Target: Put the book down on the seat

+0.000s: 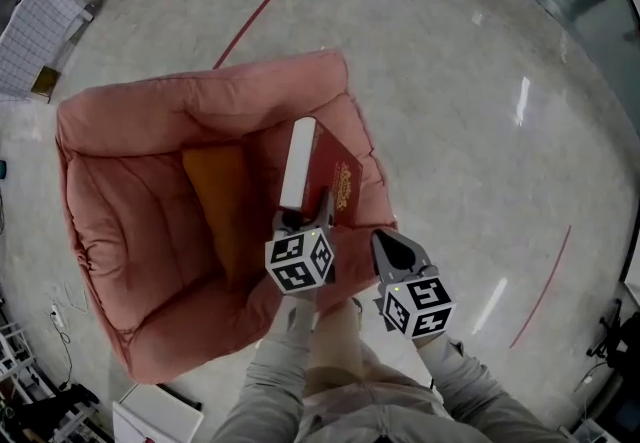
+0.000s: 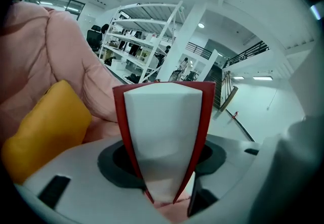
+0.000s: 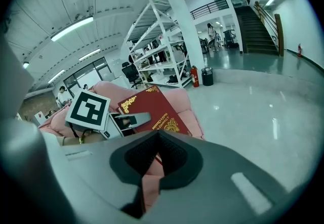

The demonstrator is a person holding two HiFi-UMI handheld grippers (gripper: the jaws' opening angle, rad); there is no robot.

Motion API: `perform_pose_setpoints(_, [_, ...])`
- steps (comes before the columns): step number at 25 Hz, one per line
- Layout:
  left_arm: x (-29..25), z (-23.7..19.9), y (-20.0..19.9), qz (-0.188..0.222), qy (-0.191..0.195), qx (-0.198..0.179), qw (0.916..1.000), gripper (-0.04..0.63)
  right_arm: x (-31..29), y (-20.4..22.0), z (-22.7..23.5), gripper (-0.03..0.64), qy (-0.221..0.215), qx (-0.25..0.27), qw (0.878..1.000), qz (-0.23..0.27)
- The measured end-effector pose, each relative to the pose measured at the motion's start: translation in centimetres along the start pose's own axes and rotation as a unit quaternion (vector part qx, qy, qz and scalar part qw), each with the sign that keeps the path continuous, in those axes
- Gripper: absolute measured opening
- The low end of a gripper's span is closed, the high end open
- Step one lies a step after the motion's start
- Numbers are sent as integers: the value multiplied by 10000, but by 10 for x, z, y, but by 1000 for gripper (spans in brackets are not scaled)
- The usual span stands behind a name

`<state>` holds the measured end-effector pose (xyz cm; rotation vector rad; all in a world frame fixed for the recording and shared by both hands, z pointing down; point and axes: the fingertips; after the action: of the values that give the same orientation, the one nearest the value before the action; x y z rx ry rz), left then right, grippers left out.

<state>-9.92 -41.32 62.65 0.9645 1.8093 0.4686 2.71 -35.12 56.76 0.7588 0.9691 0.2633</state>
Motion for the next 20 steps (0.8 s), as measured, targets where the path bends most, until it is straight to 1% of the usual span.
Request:
perform_pose_setpoints(6, [-34,-5,20,-245,88,-11,9997,244,-13,11,12,0,67,-60,9998,-160])
perform_pose_setpoints(10, [-41,-14,22,-302,55,-242,9992,244,-23,11,10,0,60,-89,9998,-158])
perform_pose_setpoints(11, [-41,-15,21,-268,10,-320,9991,253,-24,10,9,0,50,-97,9998,-153])
perform_pose_setpoints(13, [-38,-19,17,-195,-121,-432,9988,329,-24,9,8,0,20,-99,9998,-150])
perform_pose_setpoints(14, [-36,-23,15,-179,-202,-444,9986,353,-24,8,6,0,4,-96,9998,-150])
perform_pose_setpoints(18, [-23,-43,9,-89,-625,-367,9973,388,-22,6,1,0,-58,-94,9999,-110])
perform_pose_setpoints(20, [-13,-52,5,-1,-795,-270,9965,399,-20,4,-3,0,-99,-69,9999,-87])
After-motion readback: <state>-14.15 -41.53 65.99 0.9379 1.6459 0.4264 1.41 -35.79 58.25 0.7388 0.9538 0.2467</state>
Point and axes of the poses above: the fingertips, and each gripper's own axes: x backward along the fingers, z to its right, y out of its underside, and after that the axes turned 2 degrees about -z, right-handed
